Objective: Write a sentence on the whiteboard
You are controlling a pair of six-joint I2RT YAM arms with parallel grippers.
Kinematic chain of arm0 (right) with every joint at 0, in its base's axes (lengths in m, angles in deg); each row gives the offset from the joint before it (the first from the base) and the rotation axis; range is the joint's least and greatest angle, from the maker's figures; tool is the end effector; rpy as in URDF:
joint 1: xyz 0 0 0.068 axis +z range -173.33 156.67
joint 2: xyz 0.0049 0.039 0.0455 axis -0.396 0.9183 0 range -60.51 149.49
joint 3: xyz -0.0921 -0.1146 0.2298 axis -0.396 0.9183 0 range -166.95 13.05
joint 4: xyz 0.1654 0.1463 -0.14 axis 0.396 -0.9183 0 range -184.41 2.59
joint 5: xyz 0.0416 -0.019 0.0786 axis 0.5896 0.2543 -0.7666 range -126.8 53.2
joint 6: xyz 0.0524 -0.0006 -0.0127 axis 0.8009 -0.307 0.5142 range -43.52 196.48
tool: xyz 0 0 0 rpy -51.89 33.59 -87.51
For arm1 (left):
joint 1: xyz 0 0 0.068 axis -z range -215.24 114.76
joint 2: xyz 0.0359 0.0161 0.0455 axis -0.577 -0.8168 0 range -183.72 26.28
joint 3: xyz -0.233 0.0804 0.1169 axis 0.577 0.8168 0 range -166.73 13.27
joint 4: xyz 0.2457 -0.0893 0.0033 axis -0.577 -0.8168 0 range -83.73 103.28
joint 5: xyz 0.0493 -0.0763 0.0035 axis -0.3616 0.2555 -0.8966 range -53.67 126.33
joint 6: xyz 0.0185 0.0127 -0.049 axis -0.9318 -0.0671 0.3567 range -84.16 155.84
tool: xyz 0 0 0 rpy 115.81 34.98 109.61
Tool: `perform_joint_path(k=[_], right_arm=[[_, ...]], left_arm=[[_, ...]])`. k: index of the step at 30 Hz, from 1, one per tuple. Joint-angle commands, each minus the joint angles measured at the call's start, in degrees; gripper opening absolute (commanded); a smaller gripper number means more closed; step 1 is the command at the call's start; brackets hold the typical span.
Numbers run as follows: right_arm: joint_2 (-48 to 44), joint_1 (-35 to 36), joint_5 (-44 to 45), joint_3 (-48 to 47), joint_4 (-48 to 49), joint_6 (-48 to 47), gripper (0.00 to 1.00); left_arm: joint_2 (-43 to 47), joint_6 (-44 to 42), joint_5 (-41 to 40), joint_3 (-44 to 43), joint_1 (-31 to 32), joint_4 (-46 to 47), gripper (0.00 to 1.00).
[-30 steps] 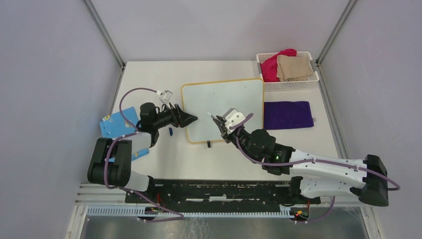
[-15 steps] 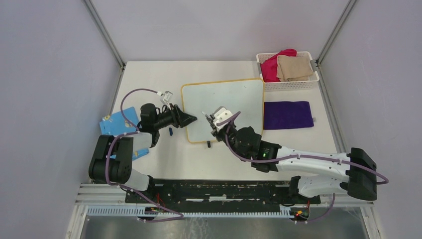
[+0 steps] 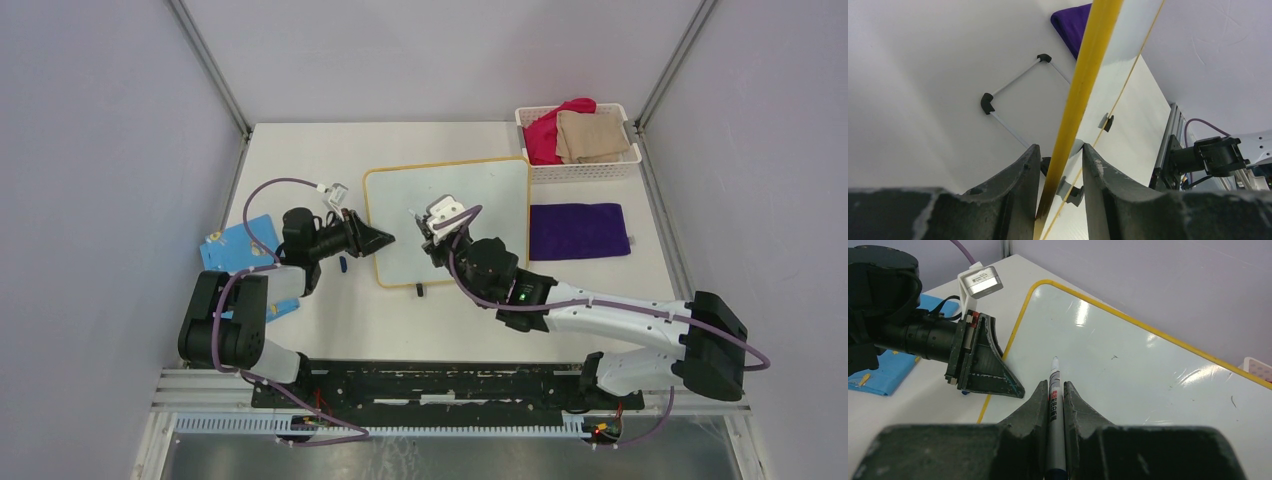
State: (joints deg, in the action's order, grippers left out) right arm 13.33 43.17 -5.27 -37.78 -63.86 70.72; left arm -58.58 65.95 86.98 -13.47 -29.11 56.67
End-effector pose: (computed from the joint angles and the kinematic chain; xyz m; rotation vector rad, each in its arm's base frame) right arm 0.1366 0.2675 0.3275 -0.5451 1.4798 0.4047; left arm 0.2656 -0.0562 0.1755 0.2678 1.8915 -1.2377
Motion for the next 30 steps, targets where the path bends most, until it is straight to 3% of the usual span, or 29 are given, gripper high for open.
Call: perform_joint_path(k=[1, 6, 10, 18, 30], right_arm=[[0.00, -0.97, -1.34, -2.08, 3.39, 1.80, 0.00], [-0.40, -0.99, -2.63, -1.32, 3.67, 2.03, 0.00], [-0.97, -1.02, -3.39, -0.61, 4.13, 2.24, 0.00], [0.07, -1.15, -2.89, -1.18, 3.96, 1.72, 0.00], [2.46, -1.64, -2.15, -2.52, 4.67, 1.54, 0.00]], left_arm=[[-0.07, -1.59, 0.37, -0.84, -0.13, 1.08, 0.43], [-0.17, -1.54, 0.98, -0.98, 0.32, 1.16, 0.54], [-0.48, -1.54, 1.37, -1.09, 0.55, 0.99, 0.55], [-0.33, -1.63, 1.36, -1.16, 0.64, 0.99, 0.43], [-0.22, -1.63, 1.47, -1.25, 1.03, 0.99, 0.36]])
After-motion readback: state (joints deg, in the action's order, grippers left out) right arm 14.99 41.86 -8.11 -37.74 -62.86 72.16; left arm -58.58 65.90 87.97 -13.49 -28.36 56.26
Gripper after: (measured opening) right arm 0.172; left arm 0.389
